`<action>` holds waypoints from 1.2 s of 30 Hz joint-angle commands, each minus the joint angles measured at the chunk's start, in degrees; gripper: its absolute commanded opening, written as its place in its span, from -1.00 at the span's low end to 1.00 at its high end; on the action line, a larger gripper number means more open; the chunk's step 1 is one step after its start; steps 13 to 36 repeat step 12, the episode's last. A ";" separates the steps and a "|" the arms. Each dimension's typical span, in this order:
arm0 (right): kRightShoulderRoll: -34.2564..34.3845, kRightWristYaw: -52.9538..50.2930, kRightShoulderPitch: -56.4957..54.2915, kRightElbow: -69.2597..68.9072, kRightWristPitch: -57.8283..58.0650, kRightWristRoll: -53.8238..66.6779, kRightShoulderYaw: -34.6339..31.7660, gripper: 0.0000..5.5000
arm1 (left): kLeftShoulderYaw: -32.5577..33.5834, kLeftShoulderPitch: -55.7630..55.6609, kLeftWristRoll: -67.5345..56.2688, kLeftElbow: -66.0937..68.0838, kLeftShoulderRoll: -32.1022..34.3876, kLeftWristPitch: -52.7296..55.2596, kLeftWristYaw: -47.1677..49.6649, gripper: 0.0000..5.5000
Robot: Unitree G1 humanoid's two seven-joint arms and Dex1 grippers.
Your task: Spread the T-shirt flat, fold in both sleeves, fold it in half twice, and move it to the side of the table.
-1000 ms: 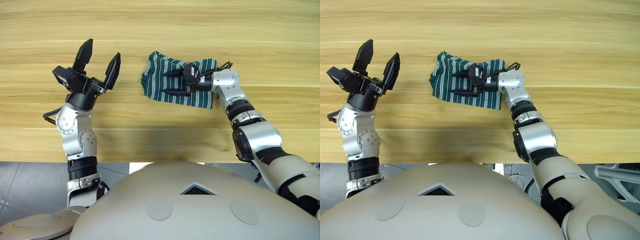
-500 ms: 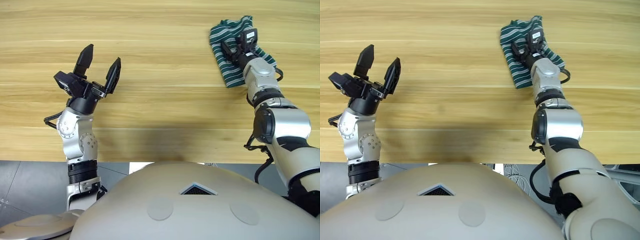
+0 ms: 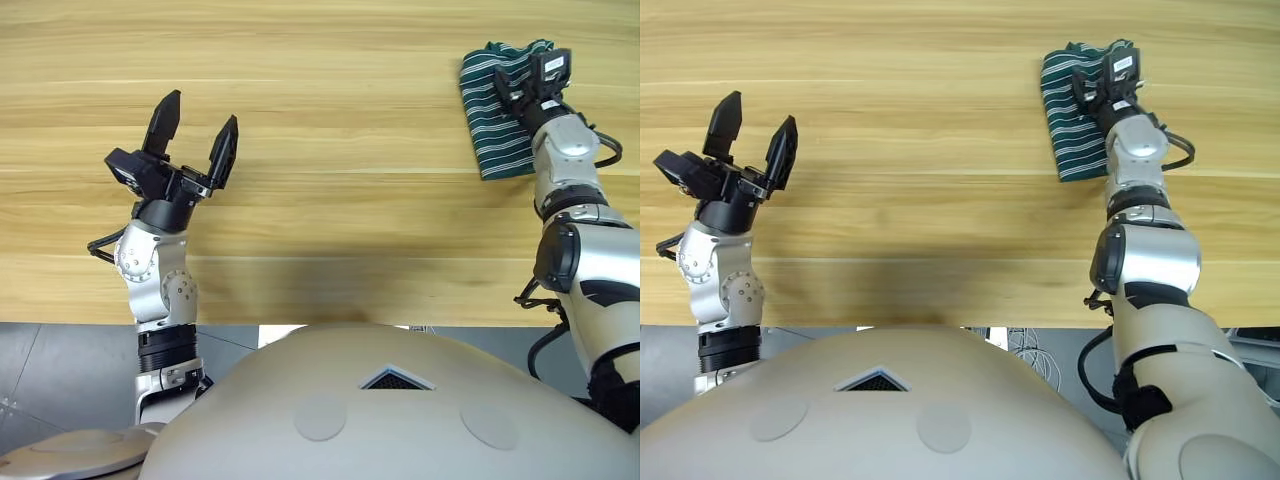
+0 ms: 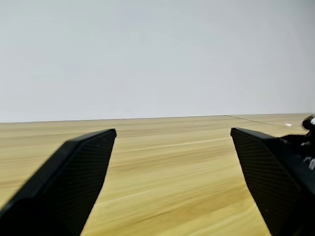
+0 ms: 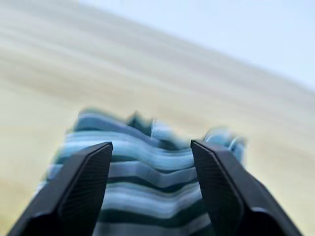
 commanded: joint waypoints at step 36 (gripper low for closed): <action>9.62 -0.18 8.50 -9.38 -24.91 6.49 -4.52 0.08 | 1.35 -13.19 26.32 17.65 -1.51 -12.49 25.39 0.53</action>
